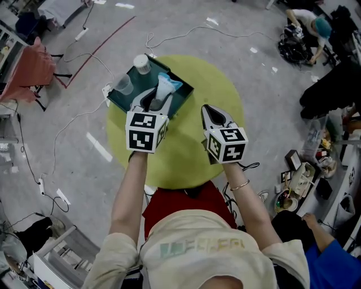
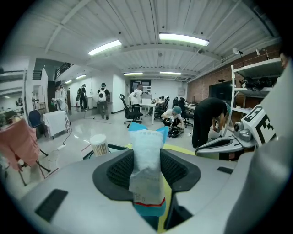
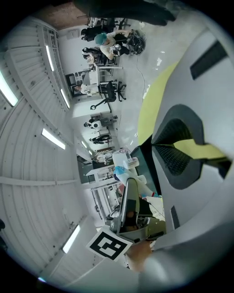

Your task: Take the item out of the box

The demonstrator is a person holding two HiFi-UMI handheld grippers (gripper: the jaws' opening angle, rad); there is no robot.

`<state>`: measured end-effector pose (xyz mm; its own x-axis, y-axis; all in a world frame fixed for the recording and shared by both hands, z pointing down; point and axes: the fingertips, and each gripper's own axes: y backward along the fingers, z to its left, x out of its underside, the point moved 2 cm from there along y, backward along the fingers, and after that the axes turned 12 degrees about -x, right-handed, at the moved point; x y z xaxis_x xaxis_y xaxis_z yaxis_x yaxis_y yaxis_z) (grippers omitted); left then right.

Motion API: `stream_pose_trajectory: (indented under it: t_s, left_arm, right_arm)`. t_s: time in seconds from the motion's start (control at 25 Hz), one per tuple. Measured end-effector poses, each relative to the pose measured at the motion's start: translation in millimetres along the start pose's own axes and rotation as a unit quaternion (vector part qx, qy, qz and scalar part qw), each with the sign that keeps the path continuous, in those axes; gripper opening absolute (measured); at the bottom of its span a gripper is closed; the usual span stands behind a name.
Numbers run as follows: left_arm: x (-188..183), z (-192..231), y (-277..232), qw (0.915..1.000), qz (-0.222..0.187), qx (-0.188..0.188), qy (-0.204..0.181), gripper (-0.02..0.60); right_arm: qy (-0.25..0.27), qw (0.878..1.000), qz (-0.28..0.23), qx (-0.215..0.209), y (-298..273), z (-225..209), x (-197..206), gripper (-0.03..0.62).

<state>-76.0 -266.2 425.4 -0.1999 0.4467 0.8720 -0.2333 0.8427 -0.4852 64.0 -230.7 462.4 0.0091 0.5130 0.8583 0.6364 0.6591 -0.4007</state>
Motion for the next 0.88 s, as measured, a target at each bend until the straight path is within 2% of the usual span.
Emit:
stream_pose_trajectory:
  t_s: [0.52, 0.88]
  left_arm:
    - [5.5, 14.6, 43.8, 0.999, -0.028, -0.015, 0.03, 0.189]
    - [8.3, 22.6, 74.3, 0.997, -0.049, -0.01, 0.059, 0.19]
  right_arm:
    - [0.008, 1.0, -0.026, 0.01, 18.7, 21.5, -10.7, 0.037]
    - [0.024, 0.999, -0.04, 0.012, 28.5, 47.0, -16.0, 0.037]
